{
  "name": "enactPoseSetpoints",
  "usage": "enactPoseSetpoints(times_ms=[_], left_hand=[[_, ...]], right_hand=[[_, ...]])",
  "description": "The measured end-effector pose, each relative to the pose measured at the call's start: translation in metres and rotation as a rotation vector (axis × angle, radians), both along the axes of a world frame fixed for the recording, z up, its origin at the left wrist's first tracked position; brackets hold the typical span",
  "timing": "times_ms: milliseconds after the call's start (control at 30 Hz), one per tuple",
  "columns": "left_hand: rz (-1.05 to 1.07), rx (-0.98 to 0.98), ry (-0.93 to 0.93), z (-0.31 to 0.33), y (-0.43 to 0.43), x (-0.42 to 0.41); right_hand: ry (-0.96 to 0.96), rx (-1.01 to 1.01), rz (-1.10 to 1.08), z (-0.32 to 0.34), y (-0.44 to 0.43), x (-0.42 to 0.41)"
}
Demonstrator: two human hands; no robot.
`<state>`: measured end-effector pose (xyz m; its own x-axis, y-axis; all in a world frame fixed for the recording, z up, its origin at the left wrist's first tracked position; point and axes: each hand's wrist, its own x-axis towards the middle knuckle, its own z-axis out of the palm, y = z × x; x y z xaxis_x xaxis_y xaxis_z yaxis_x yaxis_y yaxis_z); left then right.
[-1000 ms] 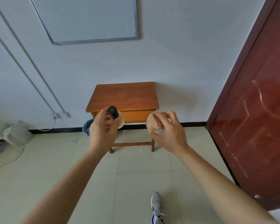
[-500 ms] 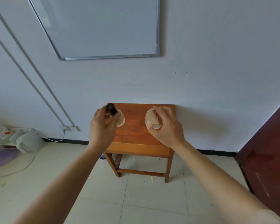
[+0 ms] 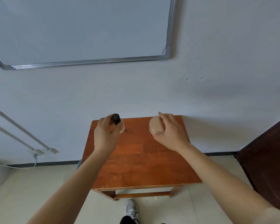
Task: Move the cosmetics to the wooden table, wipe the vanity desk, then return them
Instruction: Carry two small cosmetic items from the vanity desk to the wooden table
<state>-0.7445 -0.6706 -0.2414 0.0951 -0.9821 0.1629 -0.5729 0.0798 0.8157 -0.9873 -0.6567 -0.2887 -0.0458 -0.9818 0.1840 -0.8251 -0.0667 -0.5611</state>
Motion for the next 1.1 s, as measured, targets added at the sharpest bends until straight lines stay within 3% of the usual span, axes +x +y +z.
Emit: enactPoseSetpoints(times_ms=[233, 533, 800, 1100], left_hand=[[-0.092, 0.175, -0.039, -0.046, -0.11, 0.021], [-0.097, 0.343, -0.023, -0.135, -0.186, 0.006], [-0.101, 0.293, -0.067, -0.176, -0.229, -0.016], [-0.13, 0.284, -0.171, -0.192, -0.235, -0.022]], right_hand=[[-0.045, 0.217, -0.115, -0.036, -0.09, 0.029], [-0.048, 0.355, -0.086, -0.114, -0.159, 0.046], [-0.137, 0.27, -0.128, -0.168, -0.198, 0.053], [-0.149, 0.184, -0.05, -0.181, -0.203, 0.046]])
